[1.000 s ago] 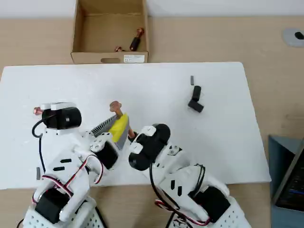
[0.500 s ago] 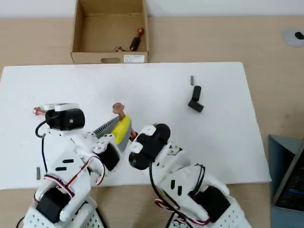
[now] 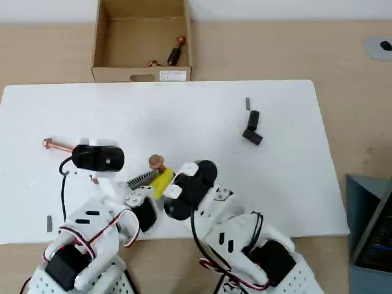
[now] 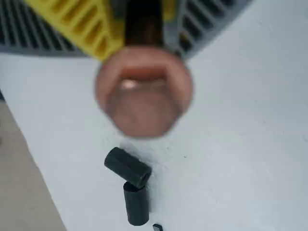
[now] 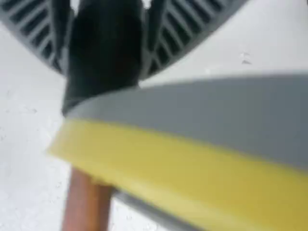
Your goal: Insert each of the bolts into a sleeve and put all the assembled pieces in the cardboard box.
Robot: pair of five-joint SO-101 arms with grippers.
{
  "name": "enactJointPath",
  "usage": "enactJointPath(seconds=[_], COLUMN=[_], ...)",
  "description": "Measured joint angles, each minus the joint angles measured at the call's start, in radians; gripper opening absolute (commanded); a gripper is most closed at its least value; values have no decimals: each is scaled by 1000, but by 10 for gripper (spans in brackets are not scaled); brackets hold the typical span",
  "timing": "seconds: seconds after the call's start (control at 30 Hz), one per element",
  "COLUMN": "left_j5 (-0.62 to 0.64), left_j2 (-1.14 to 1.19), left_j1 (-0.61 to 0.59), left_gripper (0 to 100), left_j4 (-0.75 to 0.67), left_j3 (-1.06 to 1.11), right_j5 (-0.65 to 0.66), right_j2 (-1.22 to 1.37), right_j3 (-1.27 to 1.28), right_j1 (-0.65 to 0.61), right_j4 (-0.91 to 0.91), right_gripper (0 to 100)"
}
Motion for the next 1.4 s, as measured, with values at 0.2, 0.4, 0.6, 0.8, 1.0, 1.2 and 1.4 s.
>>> enactJointPath(seconds=[0.2,0.4,0.6,0.8,1.0,1.2,1.4], left_j5=[-64,-72,-107,-115,-213,-362,-462], left_j2=[-2,6,6,2,2,3,5], left_j1=[-2,-31,-89,-158,-290,-483,-672], left_gripper=[233,224,224,137,11,2,2], left_j4=[8,23,25,25,25,25,25], left_j3=[-2,6,-74,-178,-190,-103,114], right_j5=[2,0,2,2,0,0,0], right_j2=[0,0,0,0,0,0,0], right_j3=[0,-9,-11,-11,-11,-11,-11], right_j1=[5,5,5,5,41,170,362], right_j4=[0,-2,-2,-2,-2,-2,0], right_gripper=[9,9,9,9,9,9,9])
